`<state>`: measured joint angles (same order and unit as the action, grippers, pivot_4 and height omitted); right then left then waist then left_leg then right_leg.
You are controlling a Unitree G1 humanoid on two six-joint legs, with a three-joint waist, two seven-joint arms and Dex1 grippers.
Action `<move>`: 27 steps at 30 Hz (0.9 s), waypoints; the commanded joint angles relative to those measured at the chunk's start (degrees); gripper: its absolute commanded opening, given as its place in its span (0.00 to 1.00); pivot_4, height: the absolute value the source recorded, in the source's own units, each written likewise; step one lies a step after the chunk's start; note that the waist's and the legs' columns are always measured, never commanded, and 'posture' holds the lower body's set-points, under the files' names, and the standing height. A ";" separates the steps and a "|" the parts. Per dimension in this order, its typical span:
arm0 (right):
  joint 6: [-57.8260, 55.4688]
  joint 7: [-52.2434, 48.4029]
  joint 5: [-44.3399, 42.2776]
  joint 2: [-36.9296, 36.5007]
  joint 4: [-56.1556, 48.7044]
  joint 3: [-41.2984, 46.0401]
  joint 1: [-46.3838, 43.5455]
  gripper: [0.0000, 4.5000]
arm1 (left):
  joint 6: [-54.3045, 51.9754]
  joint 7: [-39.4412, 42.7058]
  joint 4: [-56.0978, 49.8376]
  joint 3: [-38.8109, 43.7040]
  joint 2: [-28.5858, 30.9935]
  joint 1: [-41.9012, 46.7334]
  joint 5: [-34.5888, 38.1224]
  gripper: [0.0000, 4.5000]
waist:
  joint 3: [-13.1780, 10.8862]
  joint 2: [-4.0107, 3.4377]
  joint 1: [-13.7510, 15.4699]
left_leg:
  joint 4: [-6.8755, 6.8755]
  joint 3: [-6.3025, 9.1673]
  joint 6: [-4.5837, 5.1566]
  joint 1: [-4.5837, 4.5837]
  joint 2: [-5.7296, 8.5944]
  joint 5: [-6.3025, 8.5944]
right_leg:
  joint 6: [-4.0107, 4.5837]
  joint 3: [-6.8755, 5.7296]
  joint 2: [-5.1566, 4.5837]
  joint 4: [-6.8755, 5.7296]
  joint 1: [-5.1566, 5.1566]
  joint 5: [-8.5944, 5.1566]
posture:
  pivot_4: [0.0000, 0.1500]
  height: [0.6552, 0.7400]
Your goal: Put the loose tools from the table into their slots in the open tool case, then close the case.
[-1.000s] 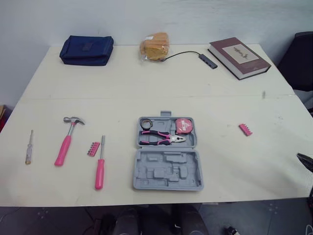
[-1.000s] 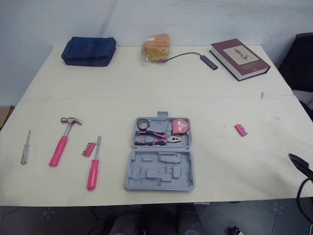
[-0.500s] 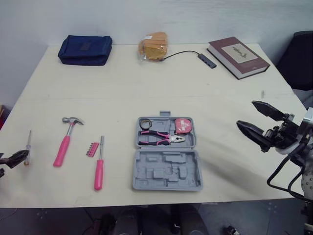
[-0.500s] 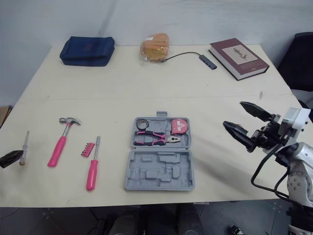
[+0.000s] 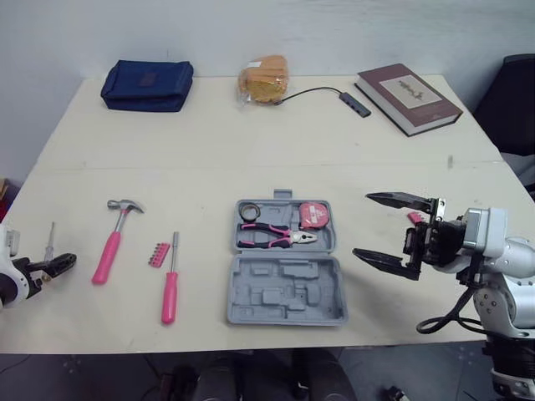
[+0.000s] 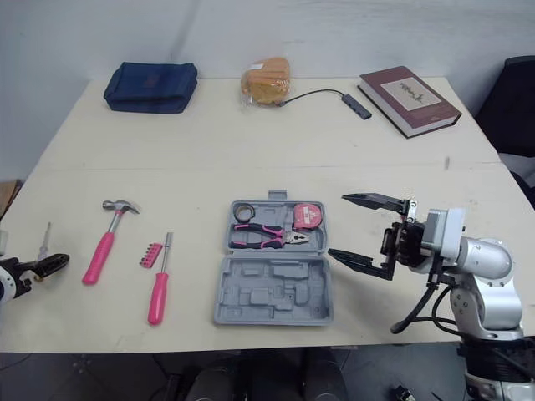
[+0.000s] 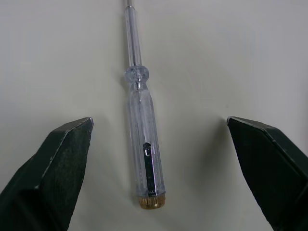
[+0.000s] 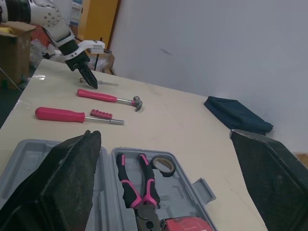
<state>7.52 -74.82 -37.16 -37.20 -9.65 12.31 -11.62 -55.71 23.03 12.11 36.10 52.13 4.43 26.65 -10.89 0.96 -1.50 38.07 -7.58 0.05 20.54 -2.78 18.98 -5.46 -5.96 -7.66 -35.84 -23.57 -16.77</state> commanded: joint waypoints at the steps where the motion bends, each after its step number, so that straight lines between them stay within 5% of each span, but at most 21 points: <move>1: 0.85 0.39 -0.36 -0.45 -1.73 1.50 0.46 1.00 | -0.36 0.22 1.95 -0.91 -1.53 -0.13 -0.67 0.72 | 0.00 0.00 0.01 | 0.00 0.00 0.00 -0.01 0.00 0.00 | 0.00 0.00 -0.01 0.00 0.01 0.00 | 1.00 1.00; 8: 2.51 1.67 1.59 -1.23 -0.39 3.48 2.27 1.00 | 4.35 0.00 1.76 0.10 -3.66 0.35 -1.45 0.01 | 0.03 -0.05 0.89 | 0.01 -0.04 0.05 -0.03 0.08 0.00 | -0.01 0.00 -0.09 0.00 0.02 0.00 | 1.00 1.00; 15: 4.99 0.79 3.16 -3.29 1.27 6.01 4.71 1.00 | 29.21 8.93 -7.42 0.63 -6.70 2.23 -1.34 0.01 | 0.09 0.30 1.75 | 0.04 0.03 0.02 0.07 0.01 -0.02 | 0.01 -0.06 -0.15 0.05 0.00 0.01 | 1.00 1.00; 20: 8.49 -0.98 4.60 -5.79 5.09 8.69 6.40 1.00 | 46.20 19.65 -13.35 -11.00 -6.05 5.18 -5.98 0.01 | 0.11 0.28 1.45 | 0.04 -0.06 0.07 0.07 0.06 0.02 | -0.05 -0.04 -0.02 0.19 0.05 0.05 | 1.00 1.00; 27: 10.66 -1.15 5.11 -7.12 6.19 11.53 11.55 1.00 | 48.63 34.12 -22.97 -30.62 -4.01 12.92 -8.44 0.01 | 0.11 0.28 1.35 | 0.04 -0.16 0.11 0.06 0.06 -0.02 | -0.06 -0.02 0.21 0.15 0.04 0.05 | 1.00 1.00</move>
<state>16.76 -75.98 -31.88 -43.75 -2.41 21.55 -0.92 -7.38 53.44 -6.26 9.10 46.36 15.92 19.25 -10.78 1.24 -0.14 38.12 -7.77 0.17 20.60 -2.72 18.96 -5.54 -5.96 -7.42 -35.69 -23.53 -16.70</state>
